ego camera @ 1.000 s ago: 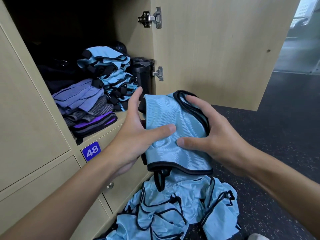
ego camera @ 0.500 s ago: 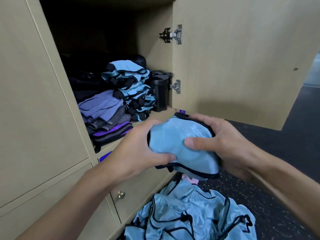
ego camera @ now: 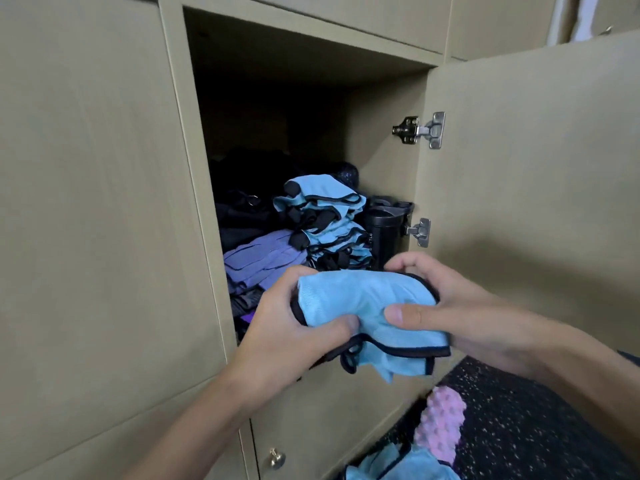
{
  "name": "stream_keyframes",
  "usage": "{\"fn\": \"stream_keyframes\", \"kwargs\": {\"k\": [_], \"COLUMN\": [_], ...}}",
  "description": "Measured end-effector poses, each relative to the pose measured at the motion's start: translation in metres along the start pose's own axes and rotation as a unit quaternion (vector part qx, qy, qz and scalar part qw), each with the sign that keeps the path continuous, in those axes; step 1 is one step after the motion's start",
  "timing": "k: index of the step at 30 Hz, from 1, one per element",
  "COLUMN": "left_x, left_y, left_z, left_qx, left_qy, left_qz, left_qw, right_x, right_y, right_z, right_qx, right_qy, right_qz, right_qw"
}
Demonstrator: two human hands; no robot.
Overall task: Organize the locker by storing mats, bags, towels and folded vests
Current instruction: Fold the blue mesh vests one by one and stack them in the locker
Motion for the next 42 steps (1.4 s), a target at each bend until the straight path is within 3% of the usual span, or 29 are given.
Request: {"fn": "stream_keyframes", "kwargs": {"k": [3, 7, 13, 18, 20, 22, 23, 25, 29, 33, 42], "left_x": [0.009, 0.017, -0.013, -0.041, -0.039, -0.028, -0.021, -0.003, 0.023, 0.045, 0.073], "left_y": [-0.014, -0.034, -0.108, -0.194, -0.223, -0.24, -0.244, -0.248, -0.248, -0.249, -0.259], "left_z": [0.005, 0.006, 0.003, 0.014, 0.022, 0.028, 0.026, 0.016, 0.012, 0.018, 0.016], "left_qx": [-0.035, -0.068, -0.081, -0.162, -0.215, -0.265, -0.27, -0.251, -0.251, -0.25, -0.222], "left_qy": [0.047, 0.114, 0.083, 0.038, -0.027, -0.163, -0.232, -0.309, -0.322, -0.324, -0.401], "left_qz": [0.032, 0.076, -0.018, -0.089, -0.098, -0.098, -0.092, -0.085, -0.092, -0.082, -0.024], "left_qw": [0.998, 0.988, 0.993, 0.982, 0.971, 0.945, 0.93, 0.913, 0.908, 0.909, 0.888], "right_x": [0.007, 0.019, 0.062, 0.103, 0.106, 0.094, 0.083, 0.064, 0.057, 0.055, 0.032], "right_y": [-0.022, -0.058, -0.121, -0.198, -0.231, -0.265, -0.28, -0.296, -0.296, -0.299, -0.309], "right_z": [-0.001, 0.016, 0.043, 0.069, 0.073, 0.062, 0.053, 0.042, 0.033, 0.019, -0.003], "right_qx": [0.015, -0.076, -0.179, -0.264, -0.28, -0.25, -0.223, -0.194, -0.163, -0.152, -0.096], "right_qy": [0.008, 0.031, -0.001, -0.052, -0.058, 0.017, 0.105, 0.265, 0.292, 0.413, 0.578], "right_qz": [0.017, 0.069, 0.17, 0.214, 0.206, 0.183, 0.17, 0.165, 0.217, 0.242, 0.211], "right_qw": [1.0, 0.994, 0.969, 0.939, 0.936, 0.951, 0.954, 0.93, 0.917, 0.865, 0.783]}}
Point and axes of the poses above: each hand's wrist, its own y-axis away from the middle knuckle, its own z-axis out of the back of the hand, x = y × z, the point moved 10 cm from there along -y, towards the middle knuckle, and after that the axes turned 10 degrees about -x, right-handed, at the moved point
